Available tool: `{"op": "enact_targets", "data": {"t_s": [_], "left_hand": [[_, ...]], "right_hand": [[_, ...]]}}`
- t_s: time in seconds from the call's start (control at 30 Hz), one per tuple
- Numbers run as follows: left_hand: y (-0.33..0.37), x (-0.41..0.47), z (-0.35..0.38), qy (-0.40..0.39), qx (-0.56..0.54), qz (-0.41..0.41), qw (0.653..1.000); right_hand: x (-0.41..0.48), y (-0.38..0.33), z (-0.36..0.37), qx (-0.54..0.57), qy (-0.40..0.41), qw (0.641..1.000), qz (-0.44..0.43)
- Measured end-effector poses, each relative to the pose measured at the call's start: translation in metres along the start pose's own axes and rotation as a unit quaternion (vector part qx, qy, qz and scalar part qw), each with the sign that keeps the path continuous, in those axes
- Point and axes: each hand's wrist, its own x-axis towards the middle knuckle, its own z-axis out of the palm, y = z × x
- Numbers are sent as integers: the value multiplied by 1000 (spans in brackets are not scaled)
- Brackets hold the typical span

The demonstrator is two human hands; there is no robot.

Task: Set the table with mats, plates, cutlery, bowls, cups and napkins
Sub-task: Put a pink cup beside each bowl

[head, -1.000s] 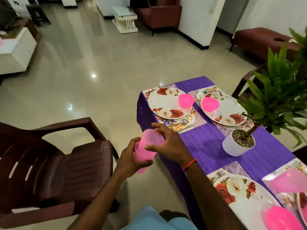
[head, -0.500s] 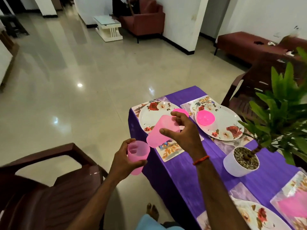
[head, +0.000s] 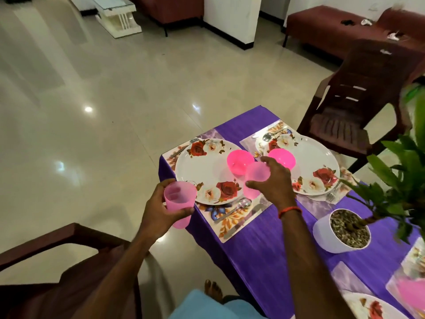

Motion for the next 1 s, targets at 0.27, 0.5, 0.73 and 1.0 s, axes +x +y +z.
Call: {"op": "enact_targets", "data": {"t_s": [0.27,0.5,0.73,1.0], "left_hand": [[-2,32,-8,15,-4,-17,1000],[-1,50,-12,2,-8,-14,1000],[-2,68,-11,-15,-26,-14,999],[-5,109,-28,-75,-39,4,996]], "right_hand": [[21,31,1,-65,20,996,60],[17,45,15,-61,-8,994,88],[18,47,16,-39,7,993,113],[36,13,13,-130,18,984,117]]}}
